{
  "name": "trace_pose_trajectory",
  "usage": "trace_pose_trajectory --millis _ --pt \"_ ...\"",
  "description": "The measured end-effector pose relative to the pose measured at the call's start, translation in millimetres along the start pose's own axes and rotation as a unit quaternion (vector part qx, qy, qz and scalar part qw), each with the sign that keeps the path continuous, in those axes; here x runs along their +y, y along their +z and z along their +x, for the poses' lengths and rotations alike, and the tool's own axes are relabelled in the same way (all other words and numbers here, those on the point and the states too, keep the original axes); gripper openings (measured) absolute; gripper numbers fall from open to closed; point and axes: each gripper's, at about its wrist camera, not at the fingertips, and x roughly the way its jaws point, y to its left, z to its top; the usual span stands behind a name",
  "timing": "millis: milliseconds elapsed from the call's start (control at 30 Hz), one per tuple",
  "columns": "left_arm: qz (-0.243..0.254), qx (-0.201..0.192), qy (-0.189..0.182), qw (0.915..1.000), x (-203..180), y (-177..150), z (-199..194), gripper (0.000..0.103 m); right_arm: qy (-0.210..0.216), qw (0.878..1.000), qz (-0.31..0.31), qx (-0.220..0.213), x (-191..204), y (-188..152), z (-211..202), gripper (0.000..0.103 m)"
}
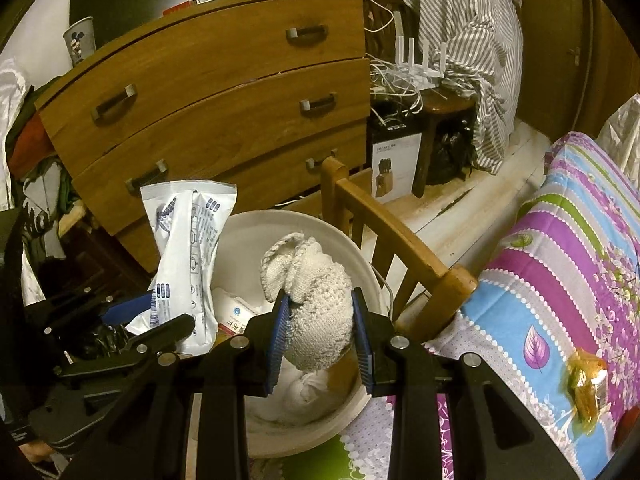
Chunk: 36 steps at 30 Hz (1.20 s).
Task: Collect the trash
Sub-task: 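Lift and carry the packet and beige cloth with both grippers to the bucket, then open both grippers to drop the packet and cloth into the bucket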
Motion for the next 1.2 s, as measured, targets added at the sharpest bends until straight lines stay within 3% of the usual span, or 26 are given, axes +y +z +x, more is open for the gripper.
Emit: trace_pose_trajectory --millis 767,833,933,1200 --pt "-0.006 0.002 0.0 1.0 3.7 3.3 4.8 0.038 0.005 1.0 -0.005 0.003 -1.6 -3.1 3.6 0.033" --pt "-0.008 0.003 0.001 1.0 5.2 3.9 5.7 0.04 0.007 1.0 -0.003 0.002 -2.7 -3.3 3.3 0.04" --pt "-0.011 0.002 0.006 0.9999 7.1 4.7 5.8 0.053 0.006 1.0 0.006 -0.005 -6.9 -4.4 -0.2 0.055" --pt "-0.013 0.001 0.016 0.9998 8.5 1.6 6.9 0.054 0.005 1.0 0.015 -0.01 -13.8 -7.1 -6.0 0.055"
